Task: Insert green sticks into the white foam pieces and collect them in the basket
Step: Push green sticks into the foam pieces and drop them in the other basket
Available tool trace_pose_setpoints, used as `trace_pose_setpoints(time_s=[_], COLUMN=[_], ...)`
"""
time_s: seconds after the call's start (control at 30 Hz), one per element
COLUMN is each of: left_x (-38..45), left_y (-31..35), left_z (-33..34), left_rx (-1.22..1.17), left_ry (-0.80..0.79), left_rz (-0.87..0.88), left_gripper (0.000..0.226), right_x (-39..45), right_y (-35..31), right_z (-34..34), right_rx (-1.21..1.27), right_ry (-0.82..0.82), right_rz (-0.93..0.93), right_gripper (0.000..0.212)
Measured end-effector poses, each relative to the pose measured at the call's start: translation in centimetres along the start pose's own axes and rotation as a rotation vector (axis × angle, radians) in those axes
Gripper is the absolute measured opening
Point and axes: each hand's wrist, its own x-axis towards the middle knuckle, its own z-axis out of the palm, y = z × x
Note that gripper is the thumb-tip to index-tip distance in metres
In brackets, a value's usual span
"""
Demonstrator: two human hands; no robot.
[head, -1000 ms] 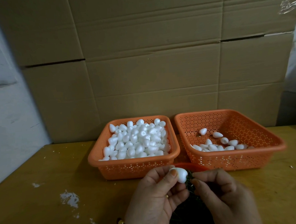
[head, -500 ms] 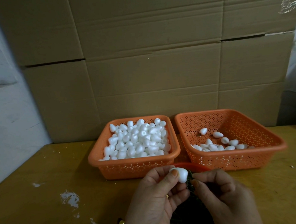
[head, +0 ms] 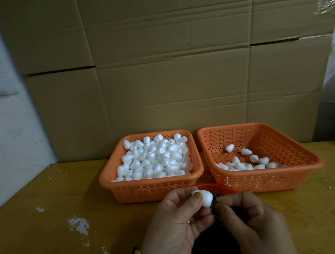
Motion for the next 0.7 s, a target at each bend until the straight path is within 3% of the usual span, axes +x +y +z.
trace_pose_setpoints(time_s=[0.4, 0.7], left_x=[-0.1, -0.6], left_y=[0.3, 1.3], left_z=[0.2, -0.1], left_rx=[-0.011, -0.22], left_ry=[0.011, -0.137], left_rz=[-0.004, -0.139], left_gripper=[0.037, 0.032], right_x=[0.1, -0.2], right_y=[1.0, 1.0], right_z=[0.3, 0.3], right_rx=[0.117, 0.273], right_ry=[0.007, 0.05], right_rz=[0.04, 0.018], right_gripper=[0.05, 0.036])
